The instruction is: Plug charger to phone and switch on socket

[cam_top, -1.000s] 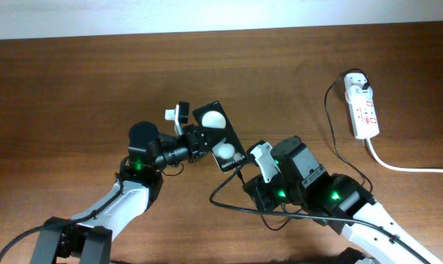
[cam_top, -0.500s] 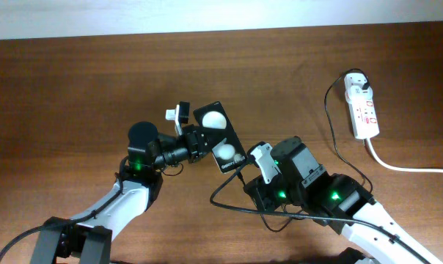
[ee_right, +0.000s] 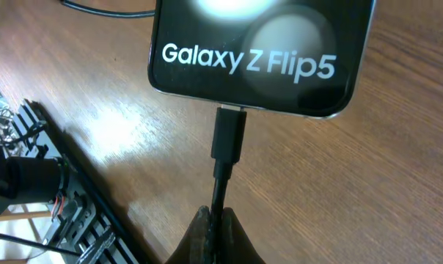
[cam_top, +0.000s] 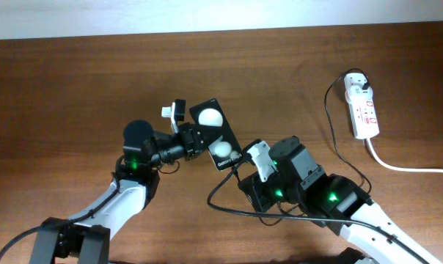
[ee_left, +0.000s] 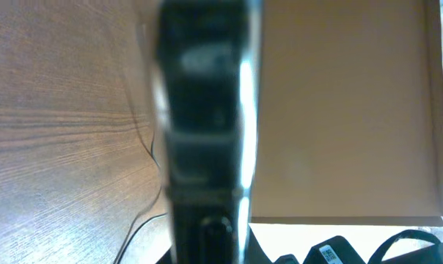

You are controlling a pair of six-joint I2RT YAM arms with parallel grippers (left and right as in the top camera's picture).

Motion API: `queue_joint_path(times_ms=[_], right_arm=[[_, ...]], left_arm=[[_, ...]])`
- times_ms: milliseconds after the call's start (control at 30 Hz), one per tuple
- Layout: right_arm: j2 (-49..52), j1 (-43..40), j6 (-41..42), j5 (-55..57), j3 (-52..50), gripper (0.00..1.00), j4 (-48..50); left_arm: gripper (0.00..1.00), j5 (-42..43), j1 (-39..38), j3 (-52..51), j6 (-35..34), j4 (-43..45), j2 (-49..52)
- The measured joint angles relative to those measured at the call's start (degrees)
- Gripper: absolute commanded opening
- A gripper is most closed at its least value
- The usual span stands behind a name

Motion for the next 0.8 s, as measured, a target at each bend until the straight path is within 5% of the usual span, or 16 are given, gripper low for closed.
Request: queue_joint_path(times_ms=[100, 300, 500, 667, 733, 800], right_arm=[[0.02, 0.04, -0.02, 0.0, -0.04, 0.04, 0.66], [-3.43, 0.02, 0.28, 1.29, 0.09, 0.49, -2.38], [-24.92, -0.02, 0.17, 2.82, 0.72, 0.63, -16.92], [-35.21, -0.02, 0.33, 3.08, 0.81, 0.99, -26.4], [-35.21, -0.02, 0.17, 3.06, 0.81, 0.99, -27.63], [-35.21, -0.02, 0.17, 3.26, 0.81, 0.99, -28.94]], left_arm=[[0.0, 0.96, 0.24, 0.04, 0.39, 2.71, 0.0], [0.0, 5.75, -1.07, 0.02, 1.03, 2.54, 0.0], [0.0, 6.86, -1.07, -0.02, 1.68, 2.58, 0.0], [0.0, 0.5, -3.04, 0.55, 1.68, 2.05, 0.0], [0.0, -0.57, -3.65, 5.62, 3.28, -3.8, -0.07], [0.0, -2.19, -3.69, 14.36, 10.8, -23.34, 0.11]])
